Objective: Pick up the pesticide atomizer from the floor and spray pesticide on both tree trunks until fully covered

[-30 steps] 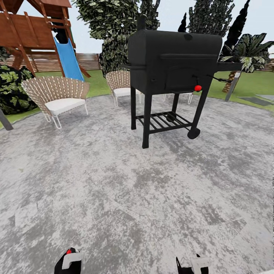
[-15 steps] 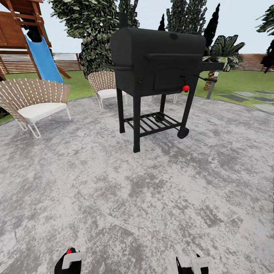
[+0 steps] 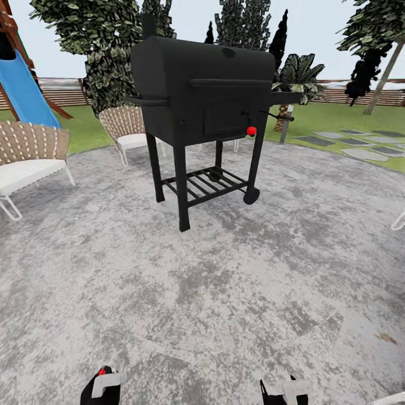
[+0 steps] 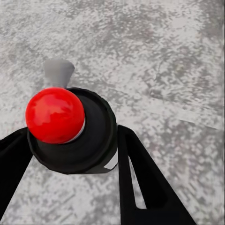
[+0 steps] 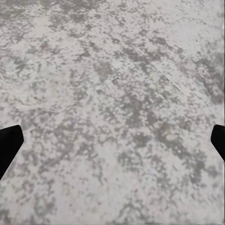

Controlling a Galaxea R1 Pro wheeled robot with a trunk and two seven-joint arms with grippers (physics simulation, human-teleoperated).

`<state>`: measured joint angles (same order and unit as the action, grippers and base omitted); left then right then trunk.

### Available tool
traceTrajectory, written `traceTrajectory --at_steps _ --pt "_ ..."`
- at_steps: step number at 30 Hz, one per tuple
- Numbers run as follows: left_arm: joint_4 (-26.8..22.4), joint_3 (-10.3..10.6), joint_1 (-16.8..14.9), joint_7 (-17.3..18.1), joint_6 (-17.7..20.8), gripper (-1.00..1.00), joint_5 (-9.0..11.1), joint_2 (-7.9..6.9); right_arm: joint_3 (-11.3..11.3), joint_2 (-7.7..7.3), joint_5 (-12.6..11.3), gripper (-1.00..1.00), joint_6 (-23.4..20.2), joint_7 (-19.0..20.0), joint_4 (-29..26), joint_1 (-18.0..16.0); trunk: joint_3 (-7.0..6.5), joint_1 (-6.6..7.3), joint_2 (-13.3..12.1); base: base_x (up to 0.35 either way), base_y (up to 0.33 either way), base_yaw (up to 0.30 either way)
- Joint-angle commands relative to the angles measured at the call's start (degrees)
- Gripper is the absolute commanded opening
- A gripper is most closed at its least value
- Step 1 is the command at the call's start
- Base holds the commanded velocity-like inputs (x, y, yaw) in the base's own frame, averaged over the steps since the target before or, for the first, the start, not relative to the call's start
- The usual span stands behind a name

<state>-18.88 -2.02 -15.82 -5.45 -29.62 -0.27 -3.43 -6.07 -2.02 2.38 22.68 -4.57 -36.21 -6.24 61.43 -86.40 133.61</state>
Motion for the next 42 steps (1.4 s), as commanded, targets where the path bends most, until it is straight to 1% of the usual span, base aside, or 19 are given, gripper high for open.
traceTrajectory --at_steps 1,22,42 --pt "0.0 0.0 0.0 0.0 0.0 -1.0 0.0 0.0 0.0 0.0 0.0 1.0 0.0 0.0 0.0 0.0 0.0 0.0 0.0 0.016 0.002 -0.261" --pt "-0.1 0.0 0.0 -0.1 0.0 -1.0 0.0 -0.01 0.0 0.0 0.0 1.0 0.0 0.0 0.1 0.0 0.0 0.0 0.0 0.012 0.008 -0.261" --pt "0.0 0.0 0.0 -0.1 0.1 -1.0 0.0 0.01 0.0 0.0 0.0 1.0 0.0 0.0 0.1 0.0 0.0 0.0 0.0 0.24 0.229 -0.261"
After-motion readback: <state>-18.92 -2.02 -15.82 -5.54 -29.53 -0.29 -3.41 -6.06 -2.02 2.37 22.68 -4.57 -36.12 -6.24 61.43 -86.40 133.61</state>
